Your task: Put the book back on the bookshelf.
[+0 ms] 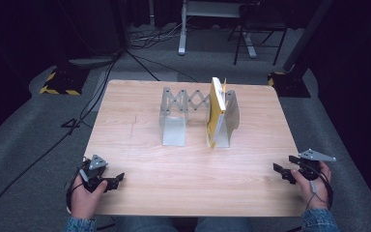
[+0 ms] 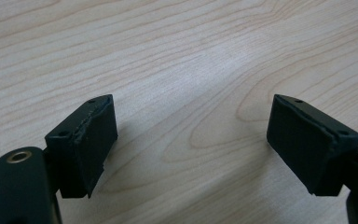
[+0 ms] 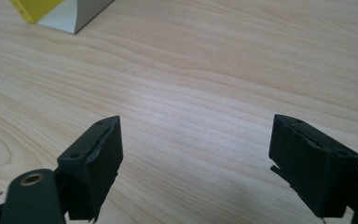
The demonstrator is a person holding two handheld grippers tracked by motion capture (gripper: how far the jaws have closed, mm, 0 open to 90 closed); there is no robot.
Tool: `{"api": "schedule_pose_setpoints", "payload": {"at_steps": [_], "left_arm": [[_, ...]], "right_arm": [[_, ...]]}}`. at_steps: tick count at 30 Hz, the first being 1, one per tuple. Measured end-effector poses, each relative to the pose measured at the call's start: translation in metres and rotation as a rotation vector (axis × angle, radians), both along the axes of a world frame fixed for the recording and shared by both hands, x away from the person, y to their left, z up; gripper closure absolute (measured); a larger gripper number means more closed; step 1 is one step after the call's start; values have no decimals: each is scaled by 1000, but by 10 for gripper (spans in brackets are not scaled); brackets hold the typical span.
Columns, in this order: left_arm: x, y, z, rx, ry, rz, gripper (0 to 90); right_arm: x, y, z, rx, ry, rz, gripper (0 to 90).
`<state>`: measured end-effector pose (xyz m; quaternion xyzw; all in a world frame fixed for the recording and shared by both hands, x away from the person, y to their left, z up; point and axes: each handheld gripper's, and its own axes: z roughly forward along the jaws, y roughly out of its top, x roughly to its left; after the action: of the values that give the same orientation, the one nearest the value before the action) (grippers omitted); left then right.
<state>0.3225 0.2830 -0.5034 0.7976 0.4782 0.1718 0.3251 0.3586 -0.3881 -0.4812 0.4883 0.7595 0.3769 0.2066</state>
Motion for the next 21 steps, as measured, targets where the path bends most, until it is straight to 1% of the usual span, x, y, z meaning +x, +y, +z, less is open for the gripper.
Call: {"api": "schedule_pose_setpoints", "payload": {"at_steps": [2, 3, 6, 8, 9, 12, 13, 15, 17, 19, 21], "left_arm": [[1, -2, -1, 7, -9, -3, 160], [1, -2, -2, 6, -21, -8, 159], [2, -2, -2, 2, -18, -6, 158], [2, -2, -2, 10, -20, -8, 156], [2, -3, -2, 11, -22, -9, 155], [3, -3, -2, 8, -20, -7, 151], [3, -2, -2, 7, -20, -9, 150], [3, -2, -2, 5, -20, -6, 150], [3, -3, -2, 2, -15, -3, 149], [3, -3, -2, 1, -13, 0, 148], [3, -3, -2, 1, -13, 1, 148]], "right_arm": [[0, 1, -4, -16, 7, 11, 180], [0, 2, -5, -18, 10, 11, 180], [0, 5, -10, -25, 9, 10, 179], [-1, 6, -13, -30, 4, 11, 178], [-2, 8, -15, -42, 7, 11, 176], [-3, 11, -20, -53, 12, 18, 172], [-4, 11, -21, -53, 11, 18, 167], [-5, 14, -22, -37, 13, 13, 167], [-6, 16, -23, -54, 30, 22, 163], [-6, 19, -23, -81, 22, 22, 153], [-6, 19, -24, -82, 24, 16, 151]]}}
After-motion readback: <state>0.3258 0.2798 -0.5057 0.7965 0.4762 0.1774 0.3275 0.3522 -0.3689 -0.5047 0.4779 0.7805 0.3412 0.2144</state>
